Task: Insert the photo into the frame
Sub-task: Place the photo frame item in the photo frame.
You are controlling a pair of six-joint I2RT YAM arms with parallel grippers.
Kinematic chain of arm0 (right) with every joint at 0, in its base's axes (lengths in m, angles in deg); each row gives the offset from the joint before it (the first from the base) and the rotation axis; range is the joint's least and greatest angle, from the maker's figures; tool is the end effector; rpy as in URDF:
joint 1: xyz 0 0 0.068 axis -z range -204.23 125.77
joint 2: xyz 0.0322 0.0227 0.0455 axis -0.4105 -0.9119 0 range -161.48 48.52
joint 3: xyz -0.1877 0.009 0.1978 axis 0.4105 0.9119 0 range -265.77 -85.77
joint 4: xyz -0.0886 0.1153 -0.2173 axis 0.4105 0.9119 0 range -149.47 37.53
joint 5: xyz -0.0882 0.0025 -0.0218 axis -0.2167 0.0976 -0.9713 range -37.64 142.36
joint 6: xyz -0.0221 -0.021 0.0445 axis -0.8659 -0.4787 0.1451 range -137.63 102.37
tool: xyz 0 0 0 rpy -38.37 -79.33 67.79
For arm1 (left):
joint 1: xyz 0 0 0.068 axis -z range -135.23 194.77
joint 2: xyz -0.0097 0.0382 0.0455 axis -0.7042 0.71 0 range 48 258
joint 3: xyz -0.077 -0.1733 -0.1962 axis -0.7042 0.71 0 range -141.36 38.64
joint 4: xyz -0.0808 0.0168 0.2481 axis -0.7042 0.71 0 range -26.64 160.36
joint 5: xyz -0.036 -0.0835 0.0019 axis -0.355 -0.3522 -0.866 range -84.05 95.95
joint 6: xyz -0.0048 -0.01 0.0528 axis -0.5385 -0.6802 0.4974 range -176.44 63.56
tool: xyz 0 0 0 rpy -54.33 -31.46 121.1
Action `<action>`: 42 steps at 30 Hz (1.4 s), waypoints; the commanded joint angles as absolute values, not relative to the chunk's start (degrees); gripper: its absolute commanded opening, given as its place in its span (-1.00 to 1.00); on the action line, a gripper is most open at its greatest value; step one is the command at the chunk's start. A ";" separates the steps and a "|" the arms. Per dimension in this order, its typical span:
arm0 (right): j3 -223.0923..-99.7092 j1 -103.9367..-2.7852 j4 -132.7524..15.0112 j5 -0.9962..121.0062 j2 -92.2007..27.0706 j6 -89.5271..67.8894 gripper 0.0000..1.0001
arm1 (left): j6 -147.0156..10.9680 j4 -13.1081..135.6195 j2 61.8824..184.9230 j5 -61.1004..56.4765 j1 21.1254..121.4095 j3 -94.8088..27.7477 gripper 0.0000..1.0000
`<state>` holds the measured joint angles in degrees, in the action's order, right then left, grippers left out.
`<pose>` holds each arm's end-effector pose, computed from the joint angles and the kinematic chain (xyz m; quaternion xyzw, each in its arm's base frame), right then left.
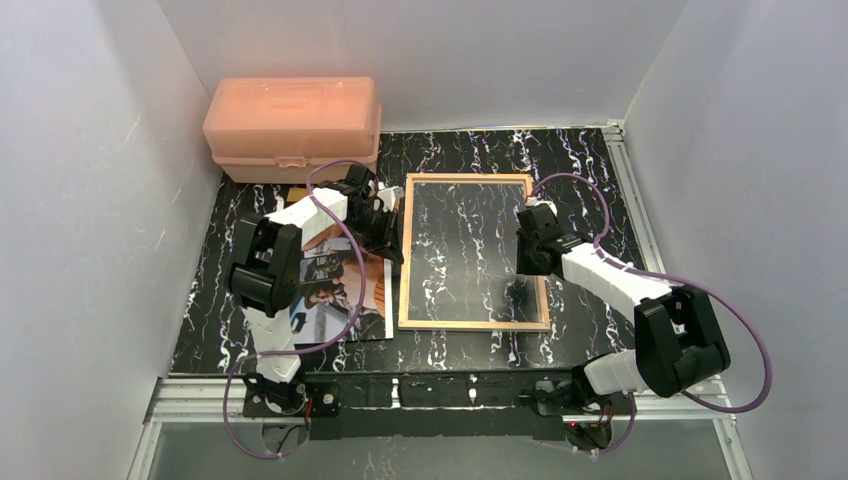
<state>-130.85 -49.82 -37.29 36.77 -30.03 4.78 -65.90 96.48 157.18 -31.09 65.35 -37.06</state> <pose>0.2443 0.1063 0.1979 0.0139 0.9473 0.0006 0.3200 0.3528 -0.1554 0.1838 0.1541 0.9179 -0.3503 0.1051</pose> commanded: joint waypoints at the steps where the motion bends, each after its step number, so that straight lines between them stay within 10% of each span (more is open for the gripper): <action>1: -129.75 -50.05 -38.52 32.76 -30.78 6.02 -0.32 | -64.57 98.18 156.25 -30.88 65.08 -37.26 -1.00; 42: -131.93 -49.28 -40.98 30.48 -36.47 7.19 -0.38 | -63.50 101.42 154.04 -30.29 65.08 -39.84 -1.00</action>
<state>-133.23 -49.80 -39.63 32.49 -36.34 6.25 -64.98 97.95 157.18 -30.50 65.35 -37.19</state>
